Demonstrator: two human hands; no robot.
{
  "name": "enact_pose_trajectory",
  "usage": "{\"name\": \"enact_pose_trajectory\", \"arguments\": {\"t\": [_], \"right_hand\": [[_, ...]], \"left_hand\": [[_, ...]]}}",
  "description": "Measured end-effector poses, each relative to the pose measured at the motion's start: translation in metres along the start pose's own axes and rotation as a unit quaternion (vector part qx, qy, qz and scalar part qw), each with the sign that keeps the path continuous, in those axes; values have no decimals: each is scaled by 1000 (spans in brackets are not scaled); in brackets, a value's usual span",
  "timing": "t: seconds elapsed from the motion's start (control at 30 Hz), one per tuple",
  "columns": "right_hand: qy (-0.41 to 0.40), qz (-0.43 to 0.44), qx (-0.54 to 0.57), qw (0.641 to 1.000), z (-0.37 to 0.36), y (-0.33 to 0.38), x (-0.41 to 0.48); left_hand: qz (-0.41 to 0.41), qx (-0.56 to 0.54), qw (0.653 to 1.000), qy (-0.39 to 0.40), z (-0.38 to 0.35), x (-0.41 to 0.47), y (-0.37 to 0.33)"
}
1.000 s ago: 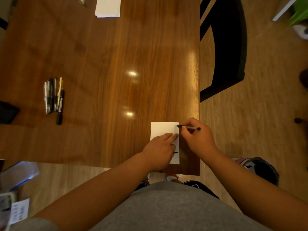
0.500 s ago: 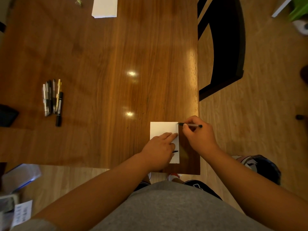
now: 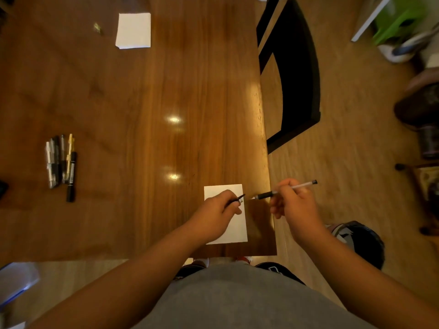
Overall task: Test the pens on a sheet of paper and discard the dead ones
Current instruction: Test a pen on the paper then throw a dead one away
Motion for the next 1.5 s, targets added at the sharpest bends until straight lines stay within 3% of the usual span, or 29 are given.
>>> {"name": "enact_pose_trajectory", "arguments": {"t": [0.13, 0.47, 0.73, 1.0, 1.17, 1.33, 1.5], "right_hand": [[1, 9, 20, 1000, -4, 16, -9], [-6, 35, 40, 999, -16, 23, -29], [-150, 15, 179, 972, 22, -10, -60], [-269, 5, 217, 938, 147, -53, -110], [-319, -40, 220, 921, 252, -105, -144], [-320, -89, 218, 918, 348, -173, -148], [-332, -173, 221, 901, 405, -266, -121]], "left_hand": [[-7, -41, 998, 40, 11, -13, -10], [-70, 10, 994, 80, 26, -23, -30], [-107, 25, 974, 196, -9, -17, -77], [-56, 10, 937, 345, -144, -13, -140], [-105, 87, 938, 319, -266, -5, -177], [-97, 134, 941, 296, -370, 21, -194], [-120, 360, 905, 190, -415, 75, -169]]}}
Point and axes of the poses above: each hand's wrist, its own x-axis towards the middle knuckle, its own z-axis out of the back of the hand, y = z × x, the point moved 4 cm from there along x, towards the middle knuckle, and after that the axes turned 11 degrees about z, right-handed, at the moved point
